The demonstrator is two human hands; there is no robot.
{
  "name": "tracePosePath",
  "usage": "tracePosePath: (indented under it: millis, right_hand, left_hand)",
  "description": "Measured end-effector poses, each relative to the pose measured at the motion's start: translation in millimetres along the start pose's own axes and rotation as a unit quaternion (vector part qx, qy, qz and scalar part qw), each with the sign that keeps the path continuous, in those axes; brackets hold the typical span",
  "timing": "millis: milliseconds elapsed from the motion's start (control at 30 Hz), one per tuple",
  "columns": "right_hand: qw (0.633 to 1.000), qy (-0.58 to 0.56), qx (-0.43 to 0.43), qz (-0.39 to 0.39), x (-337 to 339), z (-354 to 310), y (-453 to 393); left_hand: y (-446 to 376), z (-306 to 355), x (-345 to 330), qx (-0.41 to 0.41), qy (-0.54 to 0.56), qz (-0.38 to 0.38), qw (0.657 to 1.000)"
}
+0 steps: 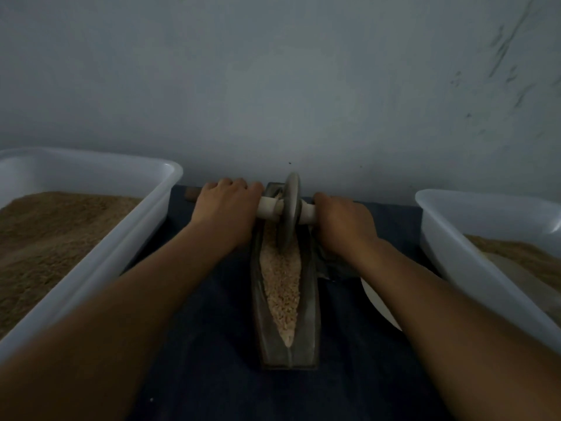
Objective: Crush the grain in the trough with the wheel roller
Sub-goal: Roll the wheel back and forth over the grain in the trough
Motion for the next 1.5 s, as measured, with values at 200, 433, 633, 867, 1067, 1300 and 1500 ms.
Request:
tracePosePath:
  millis: [200, 433, 633, 867, 1067, 1300, 1500]
  right_hand:
    - [0.999, 0.023, 0.011, 0.022, 2, -3, 7]
    - [0.995, 0.025, 0.043, 0.081, 15, -11, 57]
    - [0.994, -0.023, 0.054, 0.094, 32, -22, 108]
    - [0.992, -0.022, 0.079, 0.098, 47, -23, 139]
    - [0.994, -0.019, 0.037, 0.097, 25, -17, 108]
    - [0.995, 0.038, 0.011, 0.092, 13, -17, 42]
    - [0.998, 0.028, -0.006, 0.049, 5, -7, 4]
  left_hand:
    - [18, 6, -7, 0.022, 0.006, 0.048, 0.999]
    - [65, 19, -1, 0.029, -0.008, 0.075, 0.997]
    - [114, 34, 26, 0.001, -0.002, 0.085, 0.996]
    - [137, 39, 40, -0.013, -0.021, 0.081, 0.996]
    - [103, 38, 23, -0.016, -0.054, 0.063, 0.996]
    - [46, 15, -4, 0.044, 0.014, 0.027, 0.999]
    - [14, 8, -5, 0.047, 0.011, 0.008, 0.999]
Point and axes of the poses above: each hand's wrist, its own y-axis away from the middle knuckle, its own x-axis out of the back of the hand, z = x × y, the point moved 1 cm from there along -y, towards the middle knuckle, and after that the axes turned 2 degrees about -z, right-handed, at the moved point
